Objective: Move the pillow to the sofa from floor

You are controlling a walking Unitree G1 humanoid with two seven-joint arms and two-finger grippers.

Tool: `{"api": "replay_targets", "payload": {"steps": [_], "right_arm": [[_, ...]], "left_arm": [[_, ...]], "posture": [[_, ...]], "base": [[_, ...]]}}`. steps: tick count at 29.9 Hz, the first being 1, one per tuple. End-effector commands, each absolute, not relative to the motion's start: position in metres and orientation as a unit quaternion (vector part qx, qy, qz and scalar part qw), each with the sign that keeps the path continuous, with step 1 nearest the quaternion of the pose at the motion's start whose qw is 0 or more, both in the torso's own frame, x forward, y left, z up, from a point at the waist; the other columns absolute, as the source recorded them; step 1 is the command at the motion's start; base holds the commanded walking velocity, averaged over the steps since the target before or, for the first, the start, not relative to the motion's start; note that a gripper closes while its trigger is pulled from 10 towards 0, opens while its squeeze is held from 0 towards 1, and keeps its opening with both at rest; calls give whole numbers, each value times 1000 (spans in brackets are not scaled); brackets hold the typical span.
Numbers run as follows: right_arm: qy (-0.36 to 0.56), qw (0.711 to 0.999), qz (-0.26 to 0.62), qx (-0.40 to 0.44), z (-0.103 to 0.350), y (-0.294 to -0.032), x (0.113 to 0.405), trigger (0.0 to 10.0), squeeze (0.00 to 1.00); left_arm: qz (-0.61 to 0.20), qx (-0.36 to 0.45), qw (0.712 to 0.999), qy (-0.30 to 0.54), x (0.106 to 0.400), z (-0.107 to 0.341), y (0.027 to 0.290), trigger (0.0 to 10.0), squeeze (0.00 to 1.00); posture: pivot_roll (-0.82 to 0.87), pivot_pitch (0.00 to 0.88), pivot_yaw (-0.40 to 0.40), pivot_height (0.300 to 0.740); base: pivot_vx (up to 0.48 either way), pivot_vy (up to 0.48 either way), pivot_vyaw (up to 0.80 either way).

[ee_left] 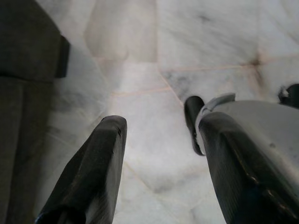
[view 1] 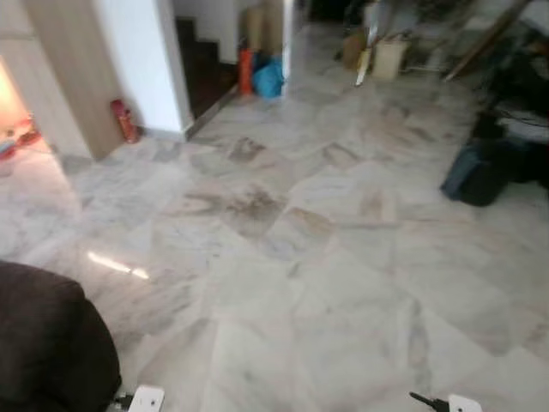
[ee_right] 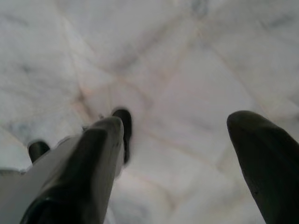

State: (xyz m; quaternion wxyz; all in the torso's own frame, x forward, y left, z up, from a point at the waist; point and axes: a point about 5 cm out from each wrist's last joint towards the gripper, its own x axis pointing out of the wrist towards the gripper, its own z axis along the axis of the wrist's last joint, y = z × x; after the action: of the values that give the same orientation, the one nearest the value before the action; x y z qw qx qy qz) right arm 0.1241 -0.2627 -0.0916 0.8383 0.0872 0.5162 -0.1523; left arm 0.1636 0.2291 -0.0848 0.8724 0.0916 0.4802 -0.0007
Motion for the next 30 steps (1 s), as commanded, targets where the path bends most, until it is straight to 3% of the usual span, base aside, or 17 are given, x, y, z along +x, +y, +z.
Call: {"api": "replay_targets", "payload": {"steps": [1,30], "right_arm": [[514,839,-154,90,-91,-262,126,10000,0],[515,841,-145,87,-90,-263,128,10000,0]], "left_arm": [[2,88,868,489,159,-86,232,10000,0],[7,78,869,489,160,-86,230,10000,0]], "posture": [[58,0,-34,740],[53,0,-40,740]], "base": [[-270,0,0],[-287,0,0]]}}
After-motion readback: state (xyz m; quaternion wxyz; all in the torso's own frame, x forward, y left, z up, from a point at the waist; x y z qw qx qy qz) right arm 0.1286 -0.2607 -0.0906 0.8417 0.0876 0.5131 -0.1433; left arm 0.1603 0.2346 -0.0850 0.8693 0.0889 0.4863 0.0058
